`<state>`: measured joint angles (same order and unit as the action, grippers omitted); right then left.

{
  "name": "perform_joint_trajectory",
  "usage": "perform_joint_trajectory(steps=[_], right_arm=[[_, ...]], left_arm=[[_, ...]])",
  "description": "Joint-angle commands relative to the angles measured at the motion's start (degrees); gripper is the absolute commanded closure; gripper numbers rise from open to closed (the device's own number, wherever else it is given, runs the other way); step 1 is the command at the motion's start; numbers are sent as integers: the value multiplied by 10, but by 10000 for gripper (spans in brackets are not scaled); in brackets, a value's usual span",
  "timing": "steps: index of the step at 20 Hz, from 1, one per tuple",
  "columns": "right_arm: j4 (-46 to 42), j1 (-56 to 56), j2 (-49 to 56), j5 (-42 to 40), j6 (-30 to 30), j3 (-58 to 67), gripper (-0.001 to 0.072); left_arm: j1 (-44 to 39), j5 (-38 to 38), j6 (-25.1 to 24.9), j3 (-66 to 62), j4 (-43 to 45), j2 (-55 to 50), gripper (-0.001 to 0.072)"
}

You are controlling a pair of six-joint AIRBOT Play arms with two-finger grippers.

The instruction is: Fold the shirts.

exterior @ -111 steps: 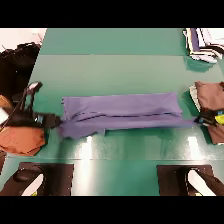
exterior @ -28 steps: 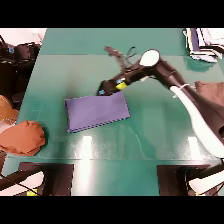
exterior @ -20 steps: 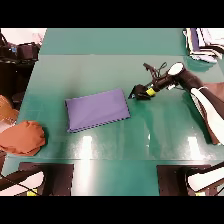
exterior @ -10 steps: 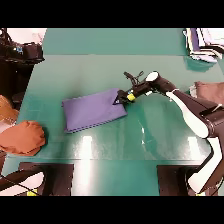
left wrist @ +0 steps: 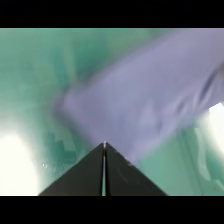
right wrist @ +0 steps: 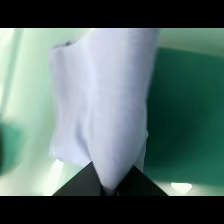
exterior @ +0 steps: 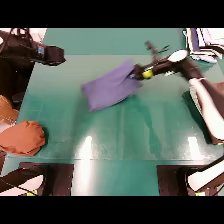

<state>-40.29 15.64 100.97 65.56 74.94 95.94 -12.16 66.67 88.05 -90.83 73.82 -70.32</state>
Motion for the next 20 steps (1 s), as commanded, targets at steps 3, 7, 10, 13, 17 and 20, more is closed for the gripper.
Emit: perform_joint_trajectory(steps=[3, 7, 10, 13, 17, 20], right_arm=[[-129, -232, -110, 5, 50, 4, 699], [-128, -373, -131, 12, 52, 4, 699], [-122, -428, -131, 15, 52, 4, 699], [-122, -452, -131, 13, 52, 23, 699], [-122, -464, -131, 61, 52, 118, 699], [-123, -471, -132, 132, 53, 186, 700]], left_arm=[[-62, -49, 1, 0, -1, 0, 686], [-83, -80, 3, 0, -4, 0, 686], [-83, -91, 5, 0, -7, 0, 686], [-83, -92, 5, 0, -7, 0, 686], [-83, -92, 5, 0, -7, 0, 685], [-83, -92, 4, 0, -7, 0, 686]])
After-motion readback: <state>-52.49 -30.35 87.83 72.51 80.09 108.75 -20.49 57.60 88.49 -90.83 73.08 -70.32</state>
